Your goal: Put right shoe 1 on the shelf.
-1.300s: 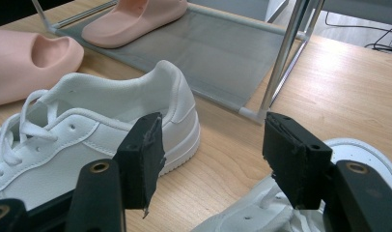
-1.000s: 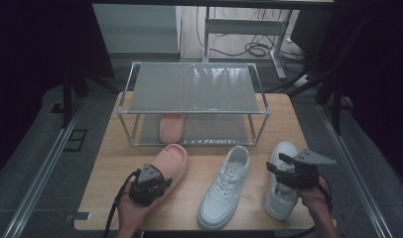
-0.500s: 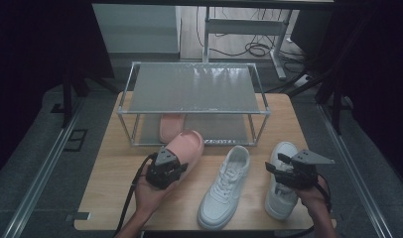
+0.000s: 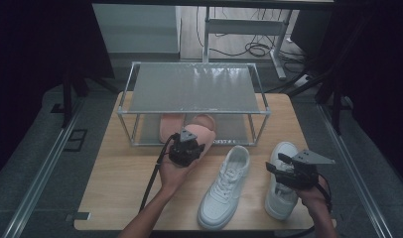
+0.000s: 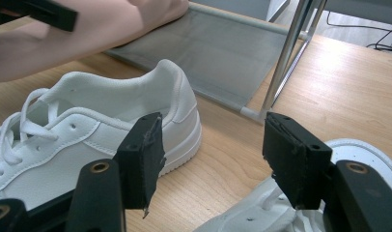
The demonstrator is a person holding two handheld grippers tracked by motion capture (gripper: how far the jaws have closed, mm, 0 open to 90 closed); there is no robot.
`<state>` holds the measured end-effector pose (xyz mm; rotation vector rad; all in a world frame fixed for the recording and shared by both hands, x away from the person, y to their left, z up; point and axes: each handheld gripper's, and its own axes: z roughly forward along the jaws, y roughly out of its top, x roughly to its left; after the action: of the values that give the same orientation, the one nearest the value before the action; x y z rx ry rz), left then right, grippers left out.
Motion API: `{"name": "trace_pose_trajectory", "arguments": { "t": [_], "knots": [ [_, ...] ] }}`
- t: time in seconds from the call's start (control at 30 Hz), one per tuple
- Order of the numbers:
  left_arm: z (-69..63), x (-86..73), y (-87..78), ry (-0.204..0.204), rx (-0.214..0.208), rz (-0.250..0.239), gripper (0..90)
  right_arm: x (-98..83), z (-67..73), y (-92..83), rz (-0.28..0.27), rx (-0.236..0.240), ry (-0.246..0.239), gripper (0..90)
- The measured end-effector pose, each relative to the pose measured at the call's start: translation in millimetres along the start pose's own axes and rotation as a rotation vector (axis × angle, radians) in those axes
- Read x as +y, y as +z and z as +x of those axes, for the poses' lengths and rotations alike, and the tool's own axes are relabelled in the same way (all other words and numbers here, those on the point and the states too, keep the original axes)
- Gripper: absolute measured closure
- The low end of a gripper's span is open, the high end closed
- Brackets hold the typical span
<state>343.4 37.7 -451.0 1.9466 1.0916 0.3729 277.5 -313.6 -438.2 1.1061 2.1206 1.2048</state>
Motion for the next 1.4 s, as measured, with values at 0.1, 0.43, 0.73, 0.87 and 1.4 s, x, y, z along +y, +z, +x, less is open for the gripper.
{"name": "trace_pose_trajectory", "arguments": {
  "t": [0.1, 0.43, 0.73, 0.87, 1.4],
  "knots": [
    [1.0, 4.4, 11.9, -0.038, 0.007, -0.013, 82.6, -0.3, -0.2, 0.6, -0.001, 0.000, 0.002, 40.4],
    [0.8, 12.5, 47.8, -0.092, 0.059, -0.009, 82.5, 1.2, 4.3, 0.7, 0.008, -0.017, -0.026, 40.3],
    [9.3, 15.9, 65.0, -0.119, 0.112, -0.006, 82.4, 1.4, 2.4, -0.9, 0.003, -0.016, -0.023, 40.4],
    [11.3, 17.9, 71.3, -0.122, 0.125, -0.002, 82.4, 1.6, 2.5, -1.1, 0.002, -0.016, -0.024, 40.4],
    [18.6, 17.6, 101.9, -0.182, 0.186, -0.011, 82.1, 1.8, 3.1, -2.4, -0.006, -0.009, -0.027, 40.4]
  ]
}}
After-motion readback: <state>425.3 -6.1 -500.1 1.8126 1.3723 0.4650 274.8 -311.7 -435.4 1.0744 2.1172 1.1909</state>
